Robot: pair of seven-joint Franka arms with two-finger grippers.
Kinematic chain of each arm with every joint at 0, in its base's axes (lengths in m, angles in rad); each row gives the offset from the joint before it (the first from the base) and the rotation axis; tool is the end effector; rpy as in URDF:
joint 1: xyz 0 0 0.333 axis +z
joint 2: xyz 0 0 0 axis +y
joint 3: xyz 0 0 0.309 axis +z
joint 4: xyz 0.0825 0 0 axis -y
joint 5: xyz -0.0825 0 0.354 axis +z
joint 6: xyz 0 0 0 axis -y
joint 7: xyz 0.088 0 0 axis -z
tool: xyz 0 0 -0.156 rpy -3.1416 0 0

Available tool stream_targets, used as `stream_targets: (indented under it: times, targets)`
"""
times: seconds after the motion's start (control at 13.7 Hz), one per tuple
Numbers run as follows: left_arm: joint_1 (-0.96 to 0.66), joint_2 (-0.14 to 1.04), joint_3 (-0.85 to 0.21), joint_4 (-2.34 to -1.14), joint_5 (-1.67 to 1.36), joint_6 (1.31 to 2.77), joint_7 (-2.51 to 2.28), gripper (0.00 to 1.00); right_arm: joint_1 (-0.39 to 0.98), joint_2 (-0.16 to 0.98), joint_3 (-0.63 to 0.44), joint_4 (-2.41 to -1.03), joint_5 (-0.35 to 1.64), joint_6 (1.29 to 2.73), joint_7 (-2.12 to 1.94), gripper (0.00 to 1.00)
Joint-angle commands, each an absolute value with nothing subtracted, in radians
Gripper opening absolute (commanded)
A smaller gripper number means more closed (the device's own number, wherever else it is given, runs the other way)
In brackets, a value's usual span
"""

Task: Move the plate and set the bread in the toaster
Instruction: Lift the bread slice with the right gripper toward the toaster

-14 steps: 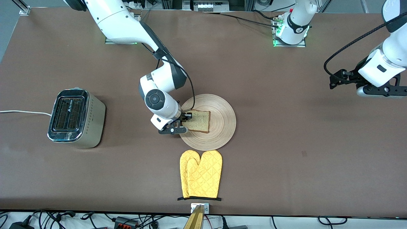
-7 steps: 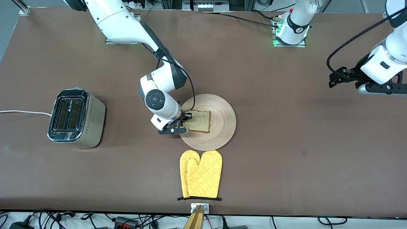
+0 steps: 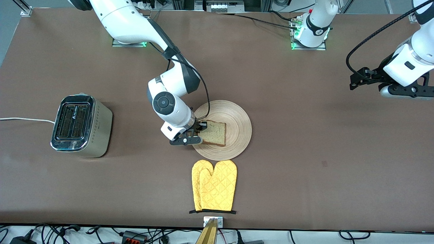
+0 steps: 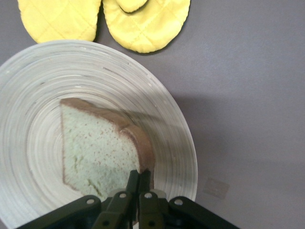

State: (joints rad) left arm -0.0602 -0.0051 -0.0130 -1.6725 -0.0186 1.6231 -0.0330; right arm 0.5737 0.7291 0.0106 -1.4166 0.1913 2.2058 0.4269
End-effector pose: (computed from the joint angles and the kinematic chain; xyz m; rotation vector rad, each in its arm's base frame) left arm 0.5206 -0.0410 0.5307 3.1241 -0.0606 -0.0707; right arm 0.5829 0.4008 0.2360 -2.9679 -0.0674 0.0406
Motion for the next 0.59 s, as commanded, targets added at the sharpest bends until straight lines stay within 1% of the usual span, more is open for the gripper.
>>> stream_targets:
  times: [0.0, 0.22, 0.51]
  targets:
    - [-0.061, 0.023, -0.032, -1.611, 0.008, 1.595, -0.04, 1.0, 0.578, 0.692, 0.002, -1.413, 0.189, 2.135, 0.422, 0.0]
    - [-0.061, 0.04, -0.032, -1.589, 0.008, 1.595, -0.04, 1.0, 0.595, 0.687, 0.0, -1.411, 0.123, 2.067, 0.428, 0.0]
    - [-0.061, 0.04, -0.032, -1.588, 0.006, 1.597, -0.048, 1.0, 0.583, 0.638, -0.002, -1.402, 0.077, 1.978, 0.419, 0.0]
